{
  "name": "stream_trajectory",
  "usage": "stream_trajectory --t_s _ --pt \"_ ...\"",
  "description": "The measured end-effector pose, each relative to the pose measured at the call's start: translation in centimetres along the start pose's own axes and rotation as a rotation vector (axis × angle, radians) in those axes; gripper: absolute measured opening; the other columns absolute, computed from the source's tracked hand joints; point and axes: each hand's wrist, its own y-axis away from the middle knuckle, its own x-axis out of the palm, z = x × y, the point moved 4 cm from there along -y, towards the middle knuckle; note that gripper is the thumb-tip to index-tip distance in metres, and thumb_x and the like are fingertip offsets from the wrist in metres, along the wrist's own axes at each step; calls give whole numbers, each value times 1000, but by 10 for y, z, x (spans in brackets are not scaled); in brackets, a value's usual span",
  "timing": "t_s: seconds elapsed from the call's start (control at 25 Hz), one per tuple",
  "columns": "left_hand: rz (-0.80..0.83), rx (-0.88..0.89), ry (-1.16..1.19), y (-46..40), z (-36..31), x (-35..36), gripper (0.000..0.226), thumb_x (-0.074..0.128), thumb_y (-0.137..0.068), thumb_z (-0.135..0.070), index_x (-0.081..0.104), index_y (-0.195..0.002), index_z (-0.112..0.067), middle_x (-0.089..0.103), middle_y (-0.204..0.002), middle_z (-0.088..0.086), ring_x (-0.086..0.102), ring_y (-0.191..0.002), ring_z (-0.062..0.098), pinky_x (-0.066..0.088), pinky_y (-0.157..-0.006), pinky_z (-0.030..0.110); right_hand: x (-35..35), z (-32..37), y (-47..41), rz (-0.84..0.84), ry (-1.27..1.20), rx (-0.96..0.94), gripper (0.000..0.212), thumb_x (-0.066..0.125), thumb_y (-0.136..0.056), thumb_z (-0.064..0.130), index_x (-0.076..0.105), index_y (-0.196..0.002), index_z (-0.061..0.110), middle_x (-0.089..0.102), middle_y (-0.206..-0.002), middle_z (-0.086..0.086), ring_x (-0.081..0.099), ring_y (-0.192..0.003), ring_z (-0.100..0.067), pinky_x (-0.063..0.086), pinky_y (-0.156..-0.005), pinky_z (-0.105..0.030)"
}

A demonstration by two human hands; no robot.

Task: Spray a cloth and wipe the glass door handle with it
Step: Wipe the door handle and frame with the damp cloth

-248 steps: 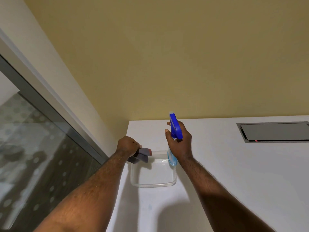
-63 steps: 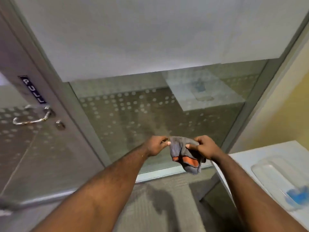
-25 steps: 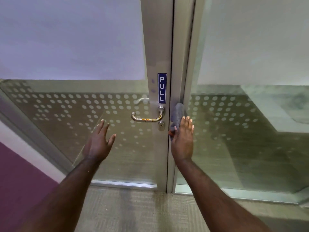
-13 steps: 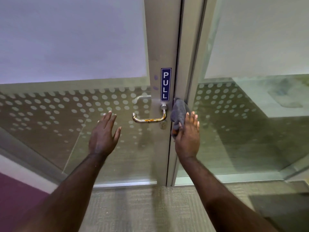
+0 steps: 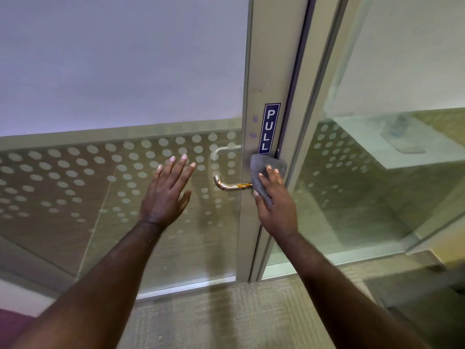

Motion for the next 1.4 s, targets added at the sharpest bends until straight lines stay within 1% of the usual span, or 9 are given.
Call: stream_trajectory --t_s 0.08,0.24,0.36,0.44,0.56,0.72,1.12,1.24,1.4 --pt "21 2 -39 -2 -1 8 87 65 -87 -32 12 -155 -19 14 -162 4 13 -150 25 21 -119 51 0 -4 -4 45 -30 -12 53 74 -81 17 58 -130 6 44 -147 -14 34 -140 -31 29 -114 -38" --pt "27 -26 -76 -5 5 22 96 65 -87 -38 -1 -155 -25 7 -162 2 -10 -151 17 7 -120 48 -1 -12 -9 170 -202 113 57 69 -81 44 53 -129 19 37 -152 4 20 -146 -13 24 -116 -33" --pt "10 -27 -93 -5 7 31 100 67 -85 -40 -3 -156 -29 5 -163 1 -13 -150 14 -8 -121 41 -6 -18 -14 209 -214 149 67 68 -81 45 45 -139 20 44 -149 2 29 -143 -12 34 -113 -39" --pt "-15 -26 -109 -5 8 36 102 67 -83 -43 -2 -156 -29 5 -163 -1 -13 -151 15 -11 -121 40 -9 -19 -22 241 -167 75 74 71 -79 42 43 -143 15 46 -147 -2 34 -141 -15 34 -113 -41" --pt "-51 -29 -131 -5 8 41 105 69 -81 -44 -3 -156 -29 6 -162 -1 -14 -150 15 -12 -121 41 -9 -19 -32 289 54 -148 80 71 -79 44 42 -142 6 43 -149 -8 35 -139 -21 28 -115 -40" --pt "-87 -39 -153 -6 8 49 106 70 -81 -44 -3 -156 -28 5 -161 -3 -15 -150 16 -11 -120 44 2 -25 -33 328 250 -218 81 64 -84 51 34 -147 8 30 -156 -10 27 -143 -22 22 -117 -39" --pt "-172 -14 -199 -8 7 56 104 68 -82 -48 -4 -155 -31 -4 -163 -4 -15 -150 17 -10 -120 46 21 -22 -16 264 169 -49 68 48 -95 42 26 -149 7 25 -158 -8 9 -148 -19 12 -120 -42" --pt "-186 -8 -195 -7 7 57 99 62 -83 -50 -4 -155 -31 5 -162 -2 -15 -150 18 -10 -119 46 34 -4 -3 215 246 40 67 47 -97 35 19 -151 6 21 -159 -11 5 -148 -21 9 -120 -42" --pt "-158 -8 -180 -6 8 60 86 44 -91 -55 -8 -154 -33 -18 -163 -5 -17 -150 18 -13 -119 46 52 27 9 228 365 111 69 32 -99 42 1 -152 10 3 -161 -8 -6 -148 -21 -2 -119 -40"
